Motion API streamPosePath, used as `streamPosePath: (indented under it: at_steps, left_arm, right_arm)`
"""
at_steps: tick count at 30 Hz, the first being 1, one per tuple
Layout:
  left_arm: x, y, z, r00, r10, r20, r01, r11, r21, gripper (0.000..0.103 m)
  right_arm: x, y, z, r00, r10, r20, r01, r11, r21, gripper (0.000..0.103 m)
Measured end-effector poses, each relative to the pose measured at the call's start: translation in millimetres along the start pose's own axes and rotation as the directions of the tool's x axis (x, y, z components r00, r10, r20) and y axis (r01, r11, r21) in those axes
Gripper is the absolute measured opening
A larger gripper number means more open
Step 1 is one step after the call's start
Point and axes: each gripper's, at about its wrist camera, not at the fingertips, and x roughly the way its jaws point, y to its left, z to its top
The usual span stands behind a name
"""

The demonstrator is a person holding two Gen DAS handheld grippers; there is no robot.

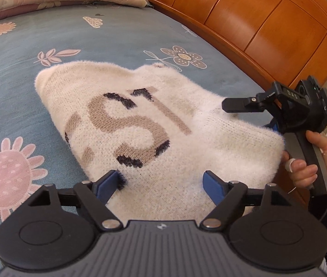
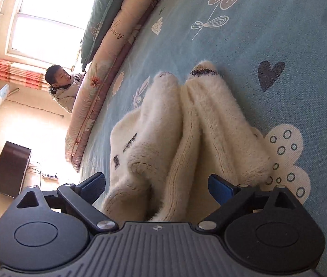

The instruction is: Fold clothes

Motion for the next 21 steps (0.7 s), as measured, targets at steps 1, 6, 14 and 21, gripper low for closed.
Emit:
streamPosePath:
  at_steps: [1,6,14,21]
  left_arm:
    - [0.4,-3.5,0.0,1.000,0.012,-0.004,-0.011,1.000,0.020,0.079]
    - [2.3,-13.5,-2.7,0.998,0.053,-0.014,-0.052,0.993,0.103,0.081]
    - [-14.4,-49.4,11.6,0.989,-0.147,0.018,0.140,0.966,0.216,0.082]
    - [63.1,-64.7,18.3,0.945,-0.301,-0.130,0.319,0.936,0.148,0.082]
  right_arm:
    - [5.2,7.1,4.9,1.000,-0.027,-0.016,0.026,0.999,-0.034,0.098]
    - [25.3,32.4,32.3,0.988,-0.125,-0.092,0.110,0.982,-0.152,0.095]
    - [32.1,20.5,33.3,0.960,-0.191,-0.206,0.146,0.966,-0.213,0.049]
    - [25.6,-2.8,31.2,0.974,-0.050,-0.223,0.023,0.993,-0.119,0.068]
